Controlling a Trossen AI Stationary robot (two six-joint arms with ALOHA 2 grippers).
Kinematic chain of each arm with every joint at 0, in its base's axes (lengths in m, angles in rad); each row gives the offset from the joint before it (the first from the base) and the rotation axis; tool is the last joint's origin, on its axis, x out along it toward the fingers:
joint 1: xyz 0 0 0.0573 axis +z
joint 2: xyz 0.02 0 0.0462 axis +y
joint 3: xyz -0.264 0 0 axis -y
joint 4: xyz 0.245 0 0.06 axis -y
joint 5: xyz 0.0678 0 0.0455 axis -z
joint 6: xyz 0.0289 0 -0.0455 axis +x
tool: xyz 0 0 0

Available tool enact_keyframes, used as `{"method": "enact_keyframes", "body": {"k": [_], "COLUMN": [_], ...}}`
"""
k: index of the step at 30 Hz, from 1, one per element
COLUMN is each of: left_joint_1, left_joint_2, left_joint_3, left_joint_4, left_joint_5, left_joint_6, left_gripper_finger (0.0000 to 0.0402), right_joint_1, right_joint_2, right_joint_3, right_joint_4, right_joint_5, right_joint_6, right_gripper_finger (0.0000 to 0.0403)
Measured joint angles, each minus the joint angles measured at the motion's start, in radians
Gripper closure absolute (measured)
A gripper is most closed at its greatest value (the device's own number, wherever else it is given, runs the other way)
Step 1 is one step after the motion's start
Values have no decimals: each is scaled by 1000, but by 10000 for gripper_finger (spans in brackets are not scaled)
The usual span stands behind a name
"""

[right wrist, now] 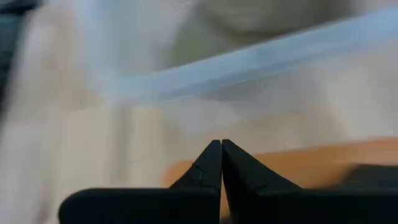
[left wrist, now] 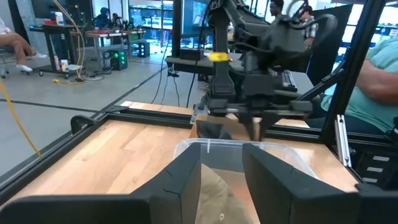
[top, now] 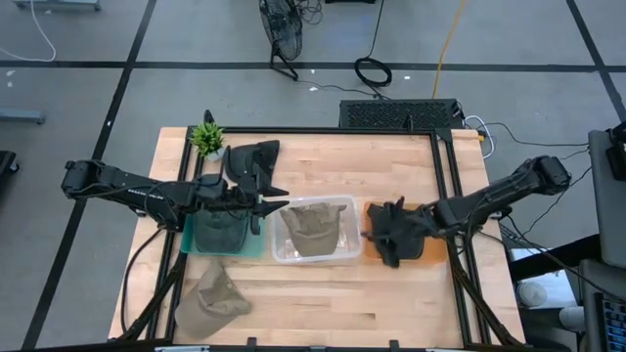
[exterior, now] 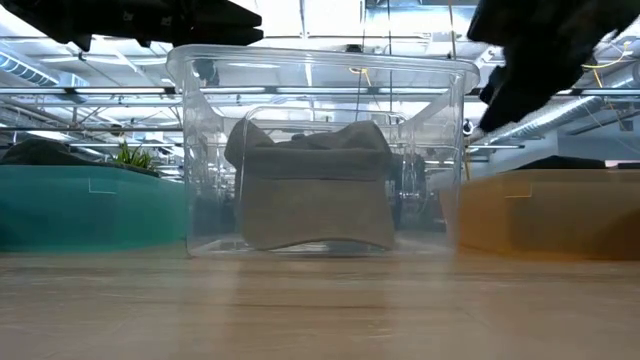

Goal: Pick & Place hat
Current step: Adjust the transparent bin

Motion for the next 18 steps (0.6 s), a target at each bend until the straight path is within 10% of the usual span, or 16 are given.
{"method": "enact_keyframes", "body": {"k": [10, 18], "left_joint_1": [-86, -173], "left_joint_2": [0, 0], "left_joint_3": [0, 14], "left_joint_4": [-8, -167], "left_joint_5": [285, -43], "left_joint_6": [58, 77], "left_gripper_finger": [275, 275], "right_joint_1": [200, 253], "right_joint_2": [49, 56], "right_joint_3": [0, 0], "right_joint_4": [134, 207], "right_joint_5": [32, 112], "right_joint_6": [73, 44], "right_gripper_finger": [403, 403]}}
